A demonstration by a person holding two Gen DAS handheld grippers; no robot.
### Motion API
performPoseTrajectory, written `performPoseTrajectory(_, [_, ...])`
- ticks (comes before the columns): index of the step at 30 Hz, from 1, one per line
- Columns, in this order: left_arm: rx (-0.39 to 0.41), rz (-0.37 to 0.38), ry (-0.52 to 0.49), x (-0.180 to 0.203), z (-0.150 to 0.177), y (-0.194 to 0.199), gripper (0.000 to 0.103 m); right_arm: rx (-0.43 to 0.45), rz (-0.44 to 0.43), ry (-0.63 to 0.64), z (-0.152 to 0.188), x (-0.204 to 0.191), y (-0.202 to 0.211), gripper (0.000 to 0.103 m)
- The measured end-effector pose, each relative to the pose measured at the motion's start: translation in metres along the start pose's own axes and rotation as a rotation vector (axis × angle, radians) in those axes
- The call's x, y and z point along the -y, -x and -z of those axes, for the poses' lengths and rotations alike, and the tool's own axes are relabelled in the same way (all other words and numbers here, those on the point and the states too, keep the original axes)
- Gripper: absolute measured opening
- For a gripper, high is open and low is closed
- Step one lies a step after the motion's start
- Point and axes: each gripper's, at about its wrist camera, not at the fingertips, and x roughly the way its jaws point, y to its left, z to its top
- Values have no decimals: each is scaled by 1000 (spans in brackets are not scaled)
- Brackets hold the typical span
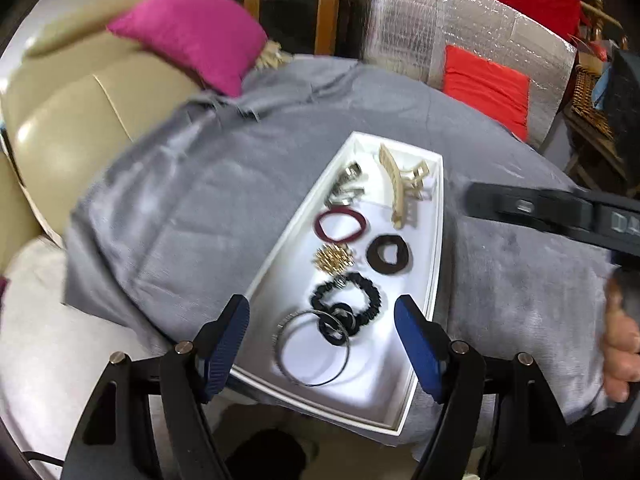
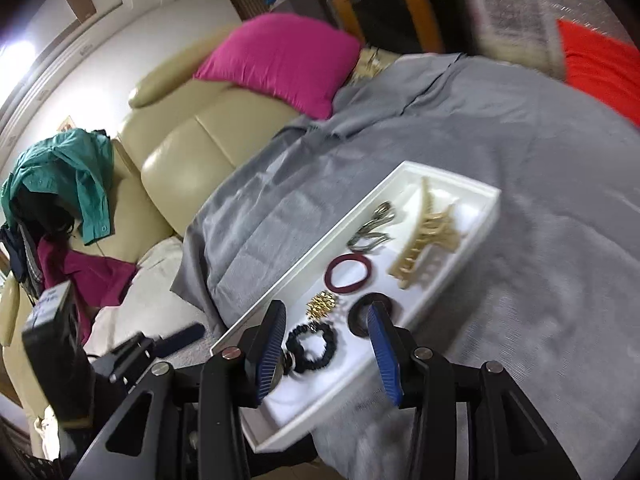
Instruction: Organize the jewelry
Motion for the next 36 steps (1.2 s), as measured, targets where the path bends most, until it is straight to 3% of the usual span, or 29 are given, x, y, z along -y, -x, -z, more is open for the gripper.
performPoseTrajectory(8, [102,-146,-32,-4,-9,65,80,118,37,17,23,-33,72,47])
performPoseTrajectory(17, [176,-251,-51,-3,-3,129,92,257,164,-3,57,-75,132,65])
performPoseTrajectory(26, [131,-332,47,-4,12,162,92,298,260,-52,83,-83,163,66])
performPoseTrajectory(30, [199,-331,-5,-1,19,184,92,320,279,-51,93,-94,176,66])
performPoseTrajectory(36, [221,-380,-6,-6,19,199,92,323,299,-55,107,-114,185,66])
